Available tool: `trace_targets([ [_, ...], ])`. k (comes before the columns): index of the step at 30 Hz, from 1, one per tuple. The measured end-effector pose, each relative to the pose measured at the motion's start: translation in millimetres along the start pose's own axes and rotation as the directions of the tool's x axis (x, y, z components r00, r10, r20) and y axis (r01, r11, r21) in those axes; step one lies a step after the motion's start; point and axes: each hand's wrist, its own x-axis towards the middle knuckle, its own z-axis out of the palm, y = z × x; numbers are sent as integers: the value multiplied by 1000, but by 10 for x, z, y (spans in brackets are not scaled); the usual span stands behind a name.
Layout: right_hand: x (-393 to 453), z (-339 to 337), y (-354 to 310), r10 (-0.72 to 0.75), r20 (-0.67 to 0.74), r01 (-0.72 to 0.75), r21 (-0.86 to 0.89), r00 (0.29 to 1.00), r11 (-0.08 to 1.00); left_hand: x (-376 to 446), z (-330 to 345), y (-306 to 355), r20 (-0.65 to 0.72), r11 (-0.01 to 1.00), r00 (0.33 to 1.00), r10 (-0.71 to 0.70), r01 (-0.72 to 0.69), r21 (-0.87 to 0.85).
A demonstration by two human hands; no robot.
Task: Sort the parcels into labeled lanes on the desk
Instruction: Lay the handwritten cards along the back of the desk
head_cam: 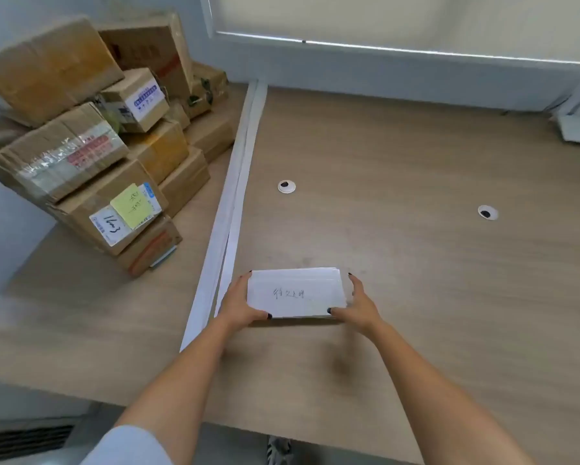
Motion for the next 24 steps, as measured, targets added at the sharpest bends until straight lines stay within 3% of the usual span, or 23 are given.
trace_targets([
  [6,197,292,-38,68,-94,-69,-6,993,998,216,185,-45,-31,994,997,-68,65,-92],
  [9,285,278,-96,176,-137,-167,79,975,983,351,171,9,-57,969,977,-204,193,-154],
  [15,383,32,-165,271,-187,-208,301,944,931,615,64,199,-53,862,934,-352,302,-408],
  [20,564,-302,-451,245,-301,-123,373,922,920,880,-111,582,-98,823,962,-255,163,-545],
  [24,754,-603,-670,231,-376,-63,409,897,910,1152,-320,879,-95,840,979,-178,102,-533],
])
